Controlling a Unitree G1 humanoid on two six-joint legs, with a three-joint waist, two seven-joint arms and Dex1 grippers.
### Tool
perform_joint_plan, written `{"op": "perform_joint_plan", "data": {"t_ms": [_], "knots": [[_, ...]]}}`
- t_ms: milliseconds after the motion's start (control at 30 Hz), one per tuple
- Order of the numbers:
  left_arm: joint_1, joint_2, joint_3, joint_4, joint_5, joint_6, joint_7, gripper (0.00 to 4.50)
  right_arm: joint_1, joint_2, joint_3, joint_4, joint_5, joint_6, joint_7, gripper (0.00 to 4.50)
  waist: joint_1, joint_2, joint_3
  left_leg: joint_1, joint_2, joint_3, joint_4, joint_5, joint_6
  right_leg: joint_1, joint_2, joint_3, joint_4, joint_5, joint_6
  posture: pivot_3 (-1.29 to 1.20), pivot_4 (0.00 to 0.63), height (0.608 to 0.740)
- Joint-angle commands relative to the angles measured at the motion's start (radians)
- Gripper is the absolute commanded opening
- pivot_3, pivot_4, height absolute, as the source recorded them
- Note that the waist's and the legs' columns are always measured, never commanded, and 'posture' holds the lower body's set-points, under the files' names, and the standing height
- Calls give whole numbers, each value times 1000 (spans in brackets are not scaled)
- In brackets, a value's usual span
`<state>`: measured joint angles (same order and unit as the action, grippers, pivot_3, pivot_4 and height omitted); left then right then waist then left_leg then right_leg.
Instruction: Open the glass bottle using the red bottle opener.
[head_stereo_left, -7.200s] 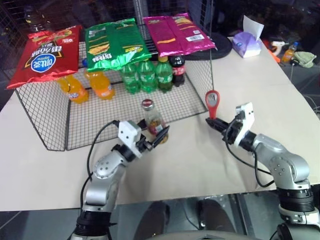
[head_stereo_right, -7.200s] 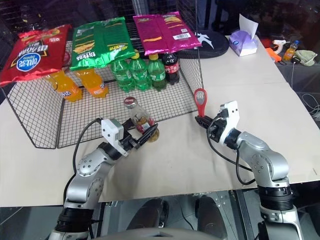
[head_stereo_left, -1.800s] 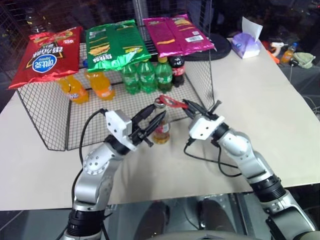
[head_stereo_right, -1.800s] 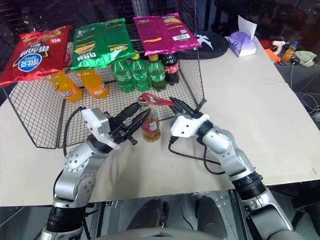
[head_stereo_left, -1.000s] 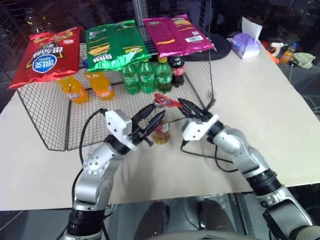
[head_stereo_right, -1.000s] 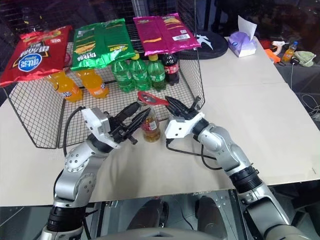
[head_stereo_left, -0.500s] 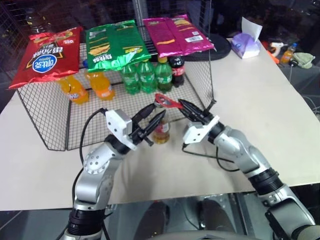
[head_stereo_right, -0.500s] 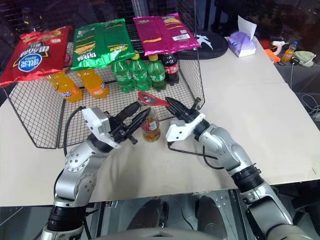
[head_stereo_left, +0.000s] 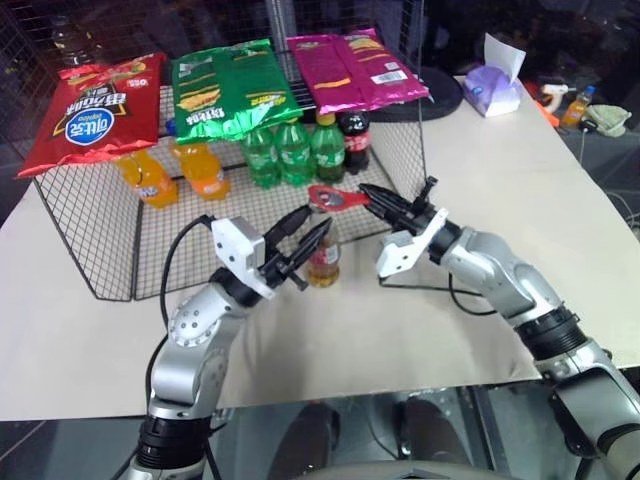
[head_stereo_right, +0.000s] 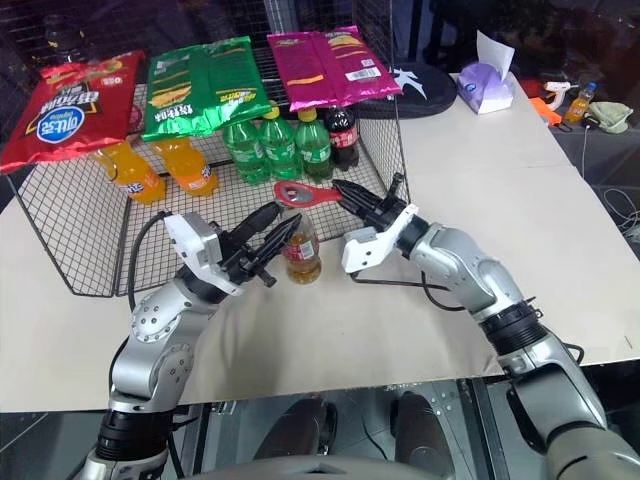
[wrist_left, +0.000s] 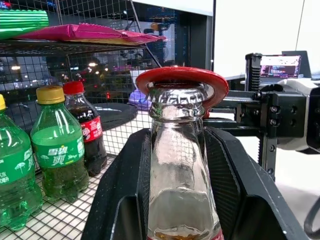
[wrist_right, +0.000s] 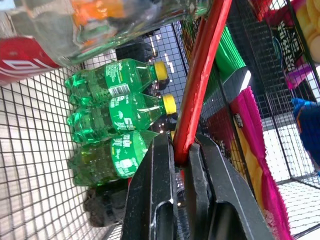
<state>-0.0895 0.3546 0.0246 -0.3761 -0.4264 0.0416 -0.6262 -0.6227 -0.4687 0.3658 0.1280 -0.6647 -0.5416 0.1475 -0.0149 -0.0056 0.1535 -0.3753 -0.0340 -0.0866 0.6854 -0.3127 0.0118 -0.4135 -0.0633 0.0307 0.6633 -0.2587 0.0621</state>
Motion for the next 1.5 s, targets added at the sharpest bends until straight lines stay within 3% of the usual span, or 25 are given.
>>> {"op": "perform_joint_plan", "data": {"t_ms": [33, 367, 1067, 1200, 1267, 1300, 1333, 1500], "knots": [[13, 3, -20, 8, 18, 19, 1, 1390, -74, -13, -74, -41, 25, -1, -22, 0, 1, 0, 0, 0, 0, 0, 0, 0, 0, 0, 0, 0, 0, 0, 0, 0, 150, 740], [24, 3, -22, 0, 18, 19, 8, 1390, -125, -10, -106, -64, 29, 7, -22, 0, -3, 0, 0, 0, 0, 0, -1, 0, 0, 0, 0, 0, 0, 0, 0, 0, 150, 740], [10, 1, -20, 6, 17, 21, 18, 1390, -93, 7, -123, -50, 75, 43, -19, 0, -3, 0, 0, 0, 0, 0, -1, 0, 0, 0, 0, 0, 0, 0, 0, 0, 150, 740], [10, 1, -21, 4, 21, 22, 18, 2741, -85, 10, -127, -52, 85, 51, -13, 0, -3, 0, 0, -1, 0, 0, -1, 0, 0, -1, 0, 0, 0, 0, 0, 0, 150, 740], [9, 0, -21, 3, 22, 24, 20, 3610, -83, 10, -129, -53, 90, 54, -12, 0, -3, 0, 1, -1, 0, 0, -1, 0, 0, -1, 0, 0, 0, 0, 0, 0, 150, 740], [9, 0, -21, 4, 26, 22, 20, 4248, -81, 10, -129, -53, 90, 55, -12, 0, -4, 0, 1, -2, 0, 0, -1, 0, 0, -2, 0, 0, 0, 0, 0, 0, 150, 740], [9, 1, -23, 3, 25, 25, 17, 4475, -79, 8, -129, -53, 92, 55, -12, 0, -4, 0, 1, -2, 0, 0, -1, 0, 0, -2, 0, 0, 0, 0, 0, 0, 150, 740], [19, 2, -21, -7, 21, 29, 9, 4475, -72, 6, -129, -52, 97, 57, -11, 0, -4, 0, 1, -2, 0, 0, -1, 0, 0, -2, 0, 0, -1, 0, 0, 0, 150, 740]]}}
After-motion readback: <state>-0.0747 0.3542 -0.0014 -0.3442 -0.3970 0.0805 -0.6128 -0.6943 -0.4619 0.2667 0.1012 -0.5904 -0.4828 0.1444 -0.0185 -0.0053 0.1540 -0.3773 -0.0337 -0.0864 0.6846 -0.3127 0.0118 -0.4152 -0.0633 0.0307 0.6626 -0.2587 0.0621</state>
